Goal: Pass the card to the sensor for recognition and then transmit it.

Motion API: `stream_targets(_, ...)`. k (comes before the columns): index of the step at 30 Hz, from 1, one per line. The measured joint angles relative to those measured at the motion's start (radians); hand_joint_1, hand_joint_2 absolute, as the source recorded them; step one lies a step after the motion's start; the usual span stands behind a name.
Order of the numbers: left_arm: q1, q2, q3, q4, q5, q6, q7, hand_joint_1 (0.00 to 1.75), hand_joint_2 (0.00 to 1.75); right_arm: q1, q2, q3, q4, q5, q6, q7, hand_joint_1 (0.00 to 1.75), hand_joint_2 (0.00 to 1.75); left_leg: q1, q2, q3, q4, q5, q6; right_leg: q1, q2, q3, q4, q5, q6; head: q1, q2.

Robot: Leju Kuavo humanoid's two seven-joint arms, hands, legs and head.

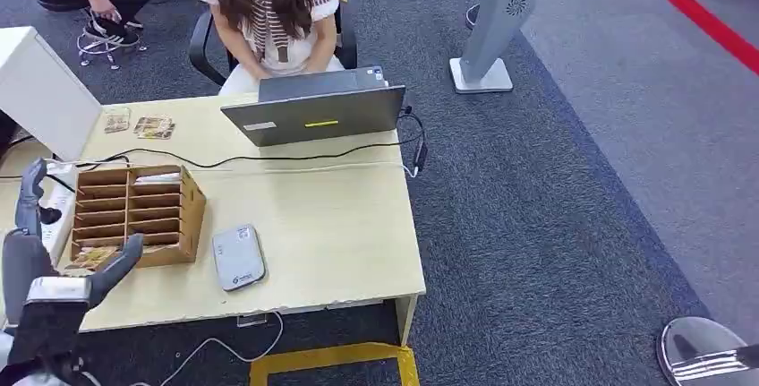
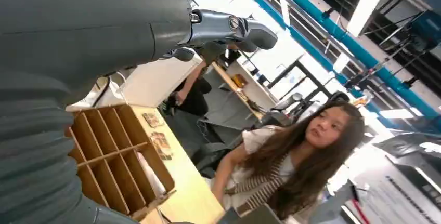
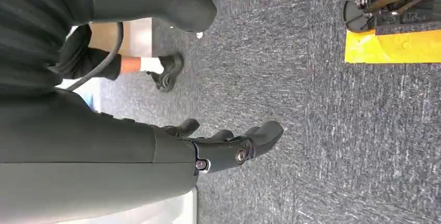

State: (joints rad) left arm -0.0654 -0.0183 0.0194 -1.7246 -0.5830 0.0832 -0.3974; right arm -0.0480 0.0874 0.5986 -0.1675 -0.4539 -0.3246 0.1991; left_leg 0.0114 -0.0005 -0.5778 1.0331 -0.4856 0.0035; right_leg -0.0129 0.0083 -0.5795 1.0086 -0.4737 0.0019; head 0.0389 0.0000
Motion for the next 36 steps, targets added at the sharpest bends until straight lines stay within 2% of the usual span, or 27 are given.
stream_targets(14, -0.253, 0.048, -0.042, 0.305, -0.268, 0.026, 0.175, 0.00, 1.75, -0.004, 0.000, 0.052, 0.002, 0.038, 0.008, 0.010, 0.00, 1.75, 0.000, 0.000, 0.000, 0.000, 0.001, 0.000, 0.000, 0.001, 0.000, 0.000, 0.000, 0.000, 0.000, 0.000)
stream_targets(16, -0.304, 0.058, -0.045, 0.374, -0.321, 0.030, 0.215, 0.00, 1.75, -0.008, 0.000, 0.066, 0.005, 0.047, 0.016, 0.010, 0.00, 1.75, 0.000, 0.000, -0.001, 0.000, 0.001, 0.001, 0.000, 0.000, 0.000, 0.000, 0.000, 0.000, 0.000, 0.000)
stream_targets(36, -0.636, 0.150, -0.048, 0.820, -0.730, 0.100, 0.514, 0.00, 1.75, -0.015, -0.013, 0.148, 0.011, 0.105, 0.061, 0.007, 0.00, 1.75, 0.000, 0.001, 0.000, 0.001, 0.002, 0.000, 0.000, 0.002, 0.000, 0.001, 0.001, 0.000, 0.000, 0.000)
